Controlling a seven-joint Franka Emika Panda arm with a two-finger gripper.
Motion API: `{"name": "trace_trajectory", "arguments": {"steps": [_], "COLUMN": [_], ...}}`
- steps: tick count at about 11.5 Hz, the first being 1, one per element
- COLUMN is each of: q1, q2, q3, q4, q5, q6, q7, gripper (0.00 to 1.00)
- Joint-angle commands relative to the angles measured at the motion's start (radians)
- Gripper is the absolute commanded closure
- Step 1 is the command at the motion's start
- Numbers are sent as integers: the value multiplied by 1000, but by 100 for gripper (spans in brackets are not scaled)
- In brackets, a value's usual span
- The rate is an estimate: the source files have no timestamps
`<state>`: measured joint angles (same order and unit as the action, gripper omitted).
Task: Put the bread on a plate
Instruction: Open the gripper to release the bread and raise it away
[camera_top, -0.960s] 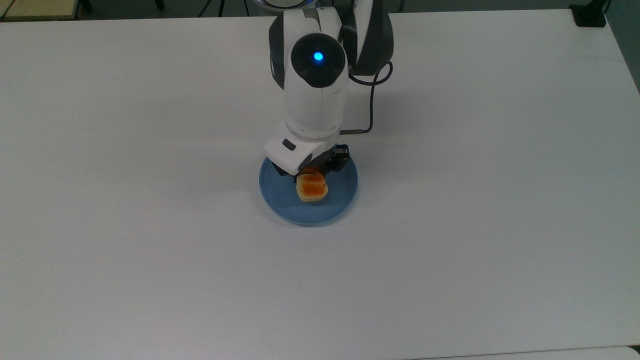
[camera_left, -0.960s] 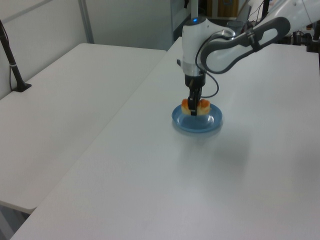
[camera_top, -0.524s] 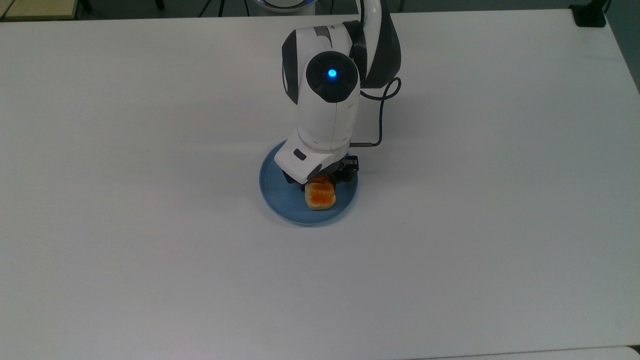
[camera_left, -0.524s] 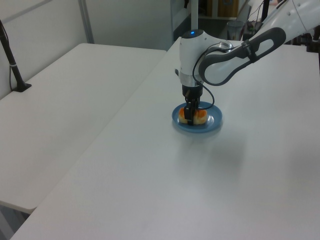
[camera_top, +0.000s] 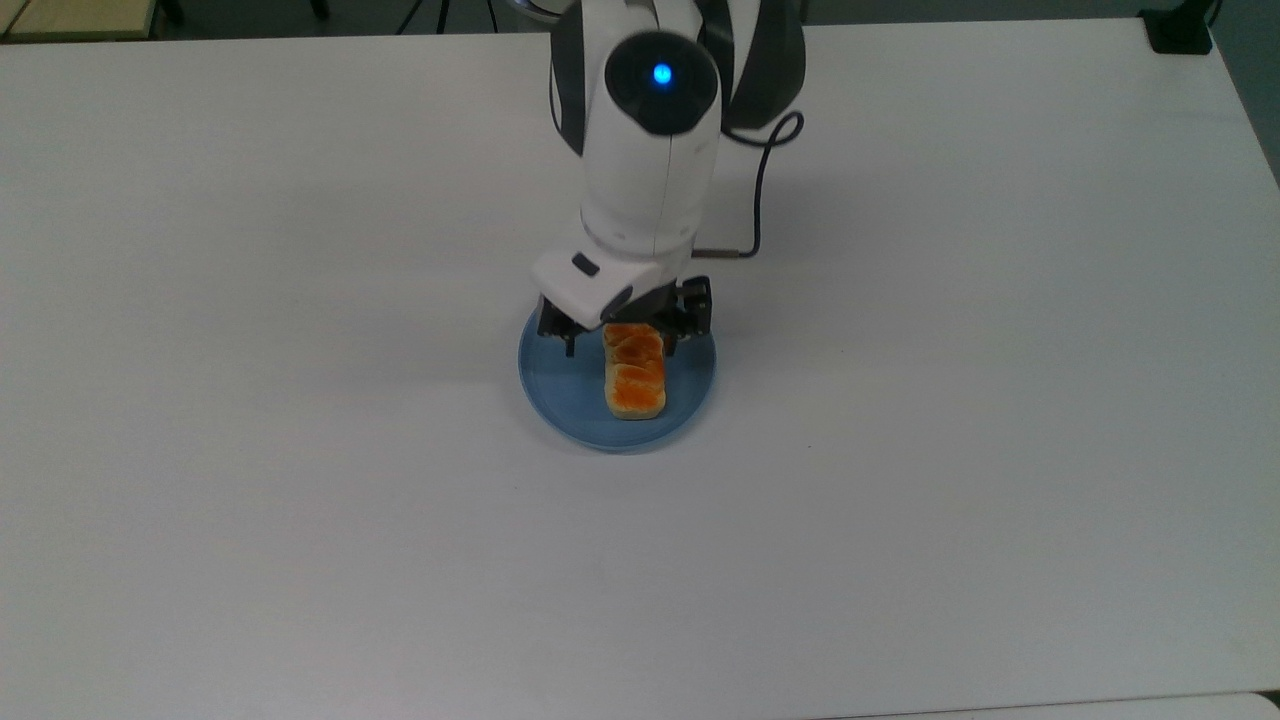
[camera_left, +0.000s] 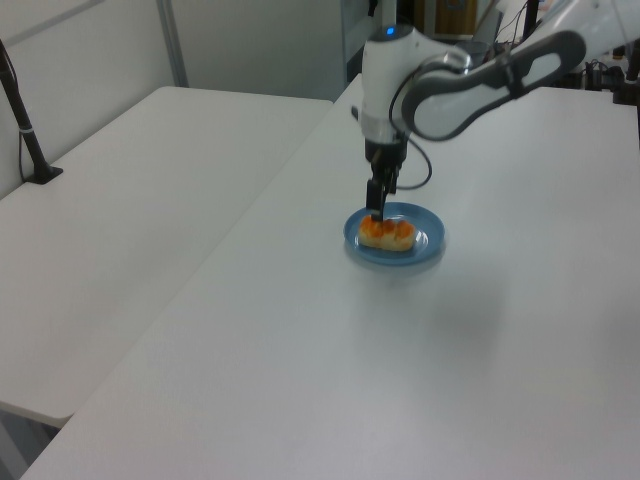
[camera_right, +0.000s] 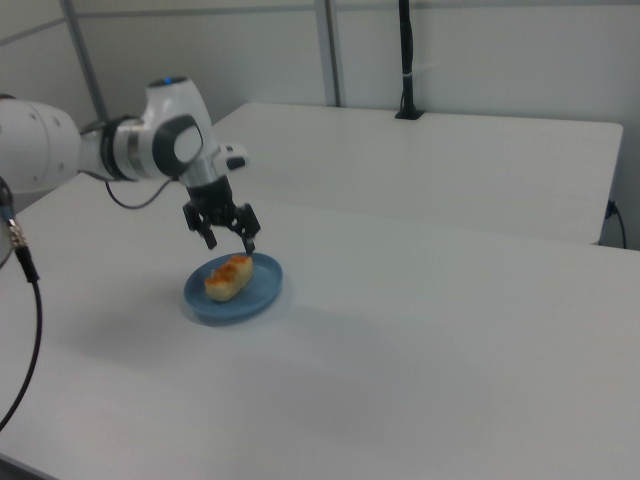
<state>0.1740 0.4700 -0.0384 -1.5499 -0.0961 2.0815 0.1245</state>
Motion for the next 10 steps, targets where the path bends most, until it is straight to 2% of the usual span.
{"name": "trace_trajectory", "arguments": {"steps": [1, 3, 5, 7, 10], "q1": [-14, -45, -57, -89, -102], "q2": [-204, -322, -391, -427, -435], "q3": [-12, -12, -12, -14, -14], "q4": [-35, -33, -33, -35, -22], "q5": [-33, -22, -16, 28, 35], "q6": [-182, -363, -458, -498, -517], "q7": [-54, -149, -137, -138, -138], "gripper": [0, 0, 0, 0, 0]}}
